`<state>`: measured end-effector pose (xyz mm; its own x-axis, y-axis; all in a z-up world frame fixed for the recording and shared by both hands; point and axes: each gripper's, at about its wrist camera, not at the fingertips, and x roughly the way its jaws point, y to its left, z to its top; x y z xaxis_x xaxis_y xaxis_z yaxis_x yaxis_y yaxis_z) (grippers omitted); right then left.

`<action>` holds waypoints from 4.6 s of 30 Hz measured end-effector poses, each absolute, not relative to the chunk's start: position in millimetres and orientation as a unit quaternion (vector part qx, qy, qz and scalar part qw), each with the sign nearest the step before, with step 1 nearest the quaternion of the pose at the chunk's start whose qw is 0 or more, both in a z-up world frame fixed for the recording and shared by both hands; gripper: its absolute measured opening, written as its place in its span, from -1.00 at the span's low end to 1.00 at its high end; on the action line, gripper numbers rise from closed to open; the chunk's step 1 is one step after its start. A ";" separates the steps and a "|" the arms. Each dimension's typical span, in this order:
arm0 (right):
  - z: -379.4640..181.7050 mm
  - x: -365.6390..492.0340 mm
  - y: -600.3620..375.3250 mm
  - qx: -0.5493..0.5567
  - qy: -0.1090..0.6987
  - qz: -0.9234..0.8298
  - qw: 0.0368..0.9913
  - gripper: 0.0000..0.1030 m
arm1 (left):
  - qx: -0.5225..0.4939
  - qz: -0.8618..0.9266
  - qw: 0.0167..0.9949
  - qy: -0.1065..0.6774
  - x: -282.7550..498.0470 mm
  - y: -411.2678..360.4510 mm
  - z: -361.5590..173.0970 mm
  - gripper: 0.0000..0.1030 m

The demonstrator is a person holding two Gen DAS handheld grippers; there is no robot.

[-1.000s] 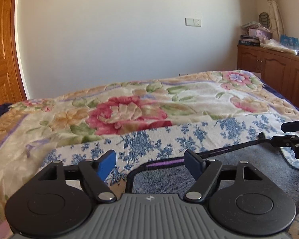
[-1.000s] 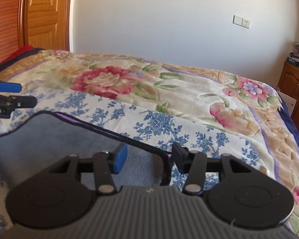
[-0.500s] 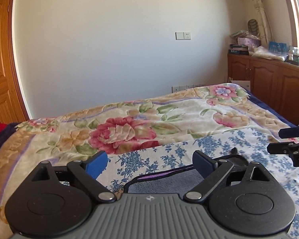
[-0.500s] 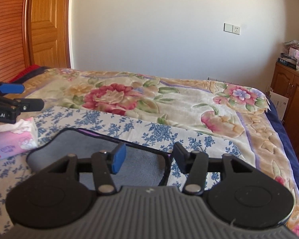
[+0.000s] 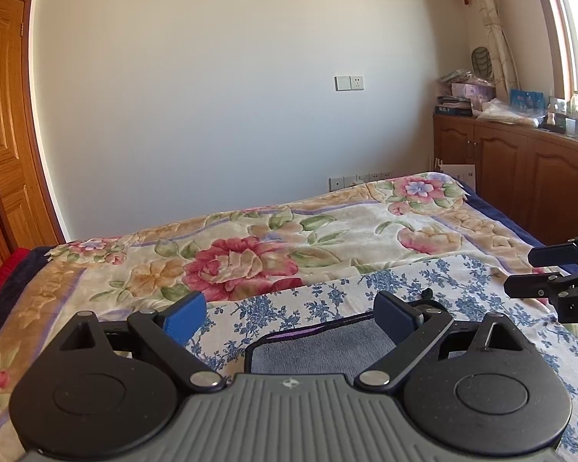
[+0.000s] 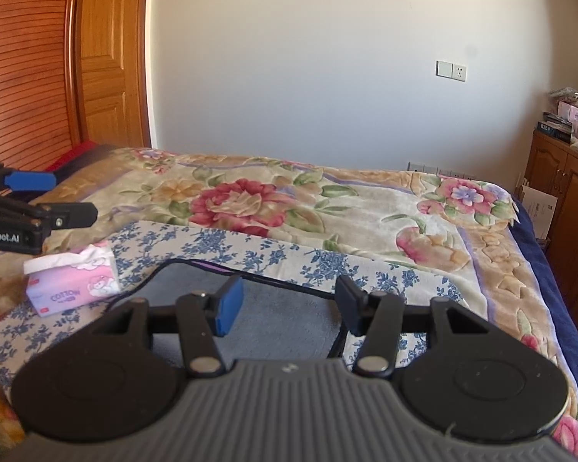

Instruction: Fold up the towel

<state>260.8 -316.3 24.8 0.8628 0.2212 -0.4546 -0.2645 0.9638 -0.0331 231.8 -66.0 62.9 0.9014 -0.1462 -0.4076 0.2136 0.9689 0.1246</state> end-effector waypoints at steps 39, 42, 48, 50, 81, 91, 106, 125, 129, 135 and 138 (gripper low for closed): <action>38.3 132.7 -315.0 -0.014 0.209 0.095 0.973 1.00 | 0.064 -0.065 0.973 0.212 86.0 -43.5 74.3 1.00; 37.9 125.9 -315.2 -0.010 0.208 0.090 0.974 1.00 | 0.065 -0.059 0.973 0.212 78.8 -44.3 72.8 1.00; 38.1 115.1 -313.5 -0.003 0.206 0.081 0.975 1.00 | 0.056 -0.057 0.973 0.217 64.0 -45.9 70.7 1.00; 37.4 111.6 -312.2 -0.001 0.206 0.077 0.976 1.00 | 0.055 -0.061 0.973 0.214 58.2 -46.5 69.8 1.00; 10.8 62.1 -300.5 -0.004 0.167 0.033 0.985 1.00 | 0.059 -0.020 0.981 0.182 3.7 -35.3 32.2 1.00; 1.1 57.3 -303.3 -0.007 0.165 0.026 0.986 1.00 | 0.052 -0.011 0.982 0.184 -0.4 -27.6 17.3 1.00; -1.8 51.0 -309.0 0.009 0.138 0.017 0.990 1.00 | 0.043 0.001 0.986 0.160 -2.5 -14.8 12.6 1.00; -2.8 50.7 -310.0 0.005 0.131 0.011 0.991 1.00 | 0.057 -0.006 0.988 0.143 -10.1 -16.0 9.4 1.00; -2.8 51.0 -310.2 0.005 0.131 0.010 0.991 1.00 | 0.057 -0.006 0.988 0.144 -10.0 -15.9 9.6 1.00; -3.1 51.1 -311.0 0.006 0.133 0.010 0.991 1.00 | 0.054 -0.004 0.988 0.145 -9.3 -14.8 9.3 1.00; -3.3 50.8 -311.6 0.006 0.132 0.010 0.991 1.00 | 0.055 -0.004 0.988 0.145 -9.5 -14.7 8.8 1.00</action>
<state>50.8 -311.6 -3.3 0.9649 0.0219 -0.2616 -0.0187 0.9997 0.0146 -9.5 -14.7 8.8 0.9577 0.0089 -0.2876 0.0230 0.9940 0.1073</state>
